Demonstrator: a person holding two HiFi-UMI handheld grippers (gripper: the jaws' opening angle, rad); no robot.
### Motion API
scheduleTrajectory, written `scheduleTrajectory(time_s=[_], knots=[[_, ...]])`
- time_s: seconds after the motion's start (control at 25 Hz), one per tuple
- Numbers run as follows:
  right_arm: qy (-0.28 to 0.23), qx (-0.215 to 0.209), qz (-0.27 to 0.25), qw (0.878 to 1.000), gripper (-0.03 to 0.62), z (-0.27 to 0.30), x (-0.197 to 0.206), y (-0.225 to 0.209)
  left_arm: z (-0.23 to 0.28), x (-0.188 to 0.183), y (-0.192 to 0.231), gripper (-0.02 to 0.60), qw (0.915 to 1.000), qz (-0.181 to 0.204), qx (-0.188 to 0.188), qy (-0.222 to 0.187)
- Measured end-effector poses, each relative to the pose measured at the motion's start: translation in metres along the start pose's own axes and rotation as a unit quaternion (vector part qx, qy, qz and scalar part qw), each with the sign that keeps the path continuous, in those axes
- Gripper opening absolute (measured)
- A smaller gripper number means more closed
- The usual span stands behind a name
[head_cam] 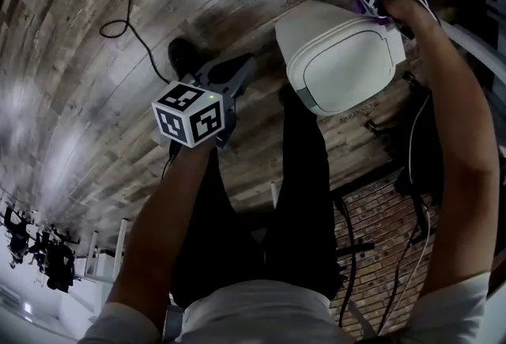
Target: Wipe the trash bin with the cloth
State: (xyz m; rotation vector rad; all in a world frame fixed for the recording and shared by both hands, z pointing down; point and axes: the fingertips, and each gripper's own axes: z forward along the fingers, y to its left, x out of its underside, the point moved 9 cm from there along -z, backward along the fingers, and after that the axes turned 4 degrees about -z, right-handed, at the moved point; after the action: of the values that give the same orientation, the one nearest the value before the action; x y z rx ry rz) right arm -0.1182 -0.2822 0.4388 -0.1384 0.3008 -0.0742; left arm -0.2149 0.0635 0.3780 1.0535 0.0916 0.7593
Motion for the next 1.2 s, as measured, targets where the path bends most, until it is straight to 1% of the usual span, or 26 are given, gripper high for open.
scheduleTrajectory(time_s=[0.16,0.24,0.36,0.44,0.6,0.68,1.0,1.08,1.2], knots=[[0.033,-0.006,0.011,0.999,0.076,0.021,0.019,-0.011,0.017,0.007,-0.002,0.003,0.9998,-0.003,0.012,0.017],[0.045,-0.002,0.01,0.999,0.077,0.028,0.024,-0.016,0.02,0.009,-0.003,0.003,0.9995,-0.001,0.018,0.025],[0.058,0.012,0.009,0.998,0.076,0.036,0.021,-0.028,0.018,0.01,0.001,0.003,0.9992,0.002,0.021,0.033],[0.072,0.013,0.012,0.997,0.077,0.043,0.016,-0.034,0.017,0.011,0.005,0.003,0.999,0.004,0.021,0.039],[0.127,-0.002,-0.013,0.992,0.076,0.071,0.01,-0.025,0.011,0.016,0.015,0.003,0.9989,-0.006,0.018,0.043],[0.146,-0.016,-0.026,0.989,0.077,0.083,0.007,-0.016,0.01,0.016,0.02,0.003,0.9988,-0.011,0.018,0.043],[0.184,-0.08,-0.005,0.98,0.075,0.099,0.0,0.008,0.011,0.009,0.026,0.003,0.999,-0.02,0.024,0.034],[0.188,-0.087,-0.004,0.978,0.077,0.099,-0.002,0.014,0.01,0.006,0.025,0.003,0.999,-0.02,0.027,0.031],[0.191,-0.085,-0.009,0.978,0.075,0.099,-0.006,0.02,0.01,0.005,0.025,0.003,0.999,-0.022,0.028,0.027]])
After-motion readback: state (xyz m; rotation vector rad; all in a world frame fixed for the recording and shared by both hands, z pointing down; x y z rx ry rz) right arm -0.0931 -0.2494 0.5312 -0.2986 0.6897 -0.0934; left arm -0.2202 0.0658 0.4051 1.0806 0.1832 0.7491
